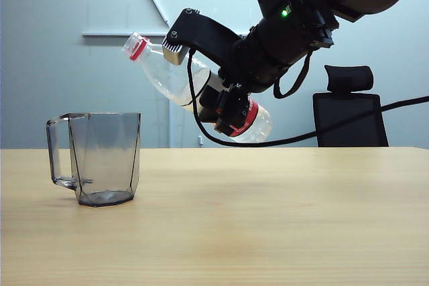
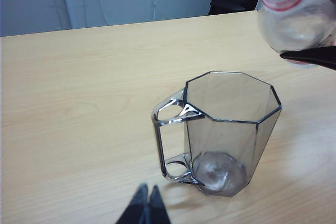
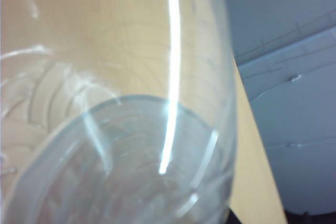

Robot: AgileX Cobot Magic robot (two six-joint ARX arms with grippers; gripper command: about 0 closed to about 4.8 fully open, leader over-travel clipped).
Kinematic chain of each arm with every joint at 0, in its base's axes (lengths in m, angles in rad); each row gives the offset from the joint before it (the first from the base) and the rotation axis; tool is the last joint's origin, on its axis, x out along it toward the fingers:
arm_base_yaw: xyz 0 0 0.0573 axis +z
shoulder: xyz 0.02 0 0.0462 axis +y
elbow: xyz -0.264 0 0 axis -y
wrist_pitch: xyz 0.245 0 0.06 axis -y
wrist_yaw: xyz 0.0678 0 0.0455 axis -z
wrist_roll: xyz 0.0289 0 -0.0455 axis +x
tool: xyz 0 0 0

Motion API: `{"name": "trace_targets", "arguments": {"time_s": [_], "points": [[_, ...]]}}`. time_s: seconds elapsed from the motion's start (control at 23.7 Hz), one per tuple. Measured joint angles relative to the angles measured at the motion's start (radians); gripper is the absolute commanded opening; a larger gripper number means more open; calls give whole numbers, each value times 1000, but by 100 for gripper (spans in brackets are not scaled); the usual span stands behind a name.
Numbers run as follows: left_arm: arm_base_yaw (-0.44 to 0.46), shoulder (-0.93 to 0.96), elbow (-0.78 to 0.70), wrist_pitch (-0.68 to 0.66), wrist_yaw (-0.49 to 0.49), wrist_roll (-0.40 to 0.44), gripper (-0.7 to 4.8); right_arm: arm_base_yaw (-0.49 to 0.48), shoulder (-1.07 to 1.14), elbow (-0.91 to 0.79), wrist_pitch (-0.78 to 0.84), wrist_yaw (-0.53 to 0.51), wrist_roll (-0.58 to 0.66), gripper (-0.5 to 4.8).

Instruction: Pick up the mineral water bottle on the table and pour water into the mug until it's half full.

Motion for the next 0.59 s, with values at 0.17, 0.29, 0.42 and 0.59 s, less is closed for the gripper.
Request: {"name": "trace_targets", "arguments": {"time_s": [0.17, 0.29, 0.42, 0.59], "points": [[-3, 0, 0, 0, 0, 0, -2, 6, 0, 0, 0, 8, -85, 274], [-3, 0, 0, 0, 0, 0, -2, 16, 0, 0, 0, 9, -159, 274], [-3, 0, 0, 0, 0, 0, -2, 22, 14, 5, 9, 42, -220, 273], [-3, 0, 0, 0, 0, 0, -2, 25, 15, 5, 13, 47, -238, 273]]}}
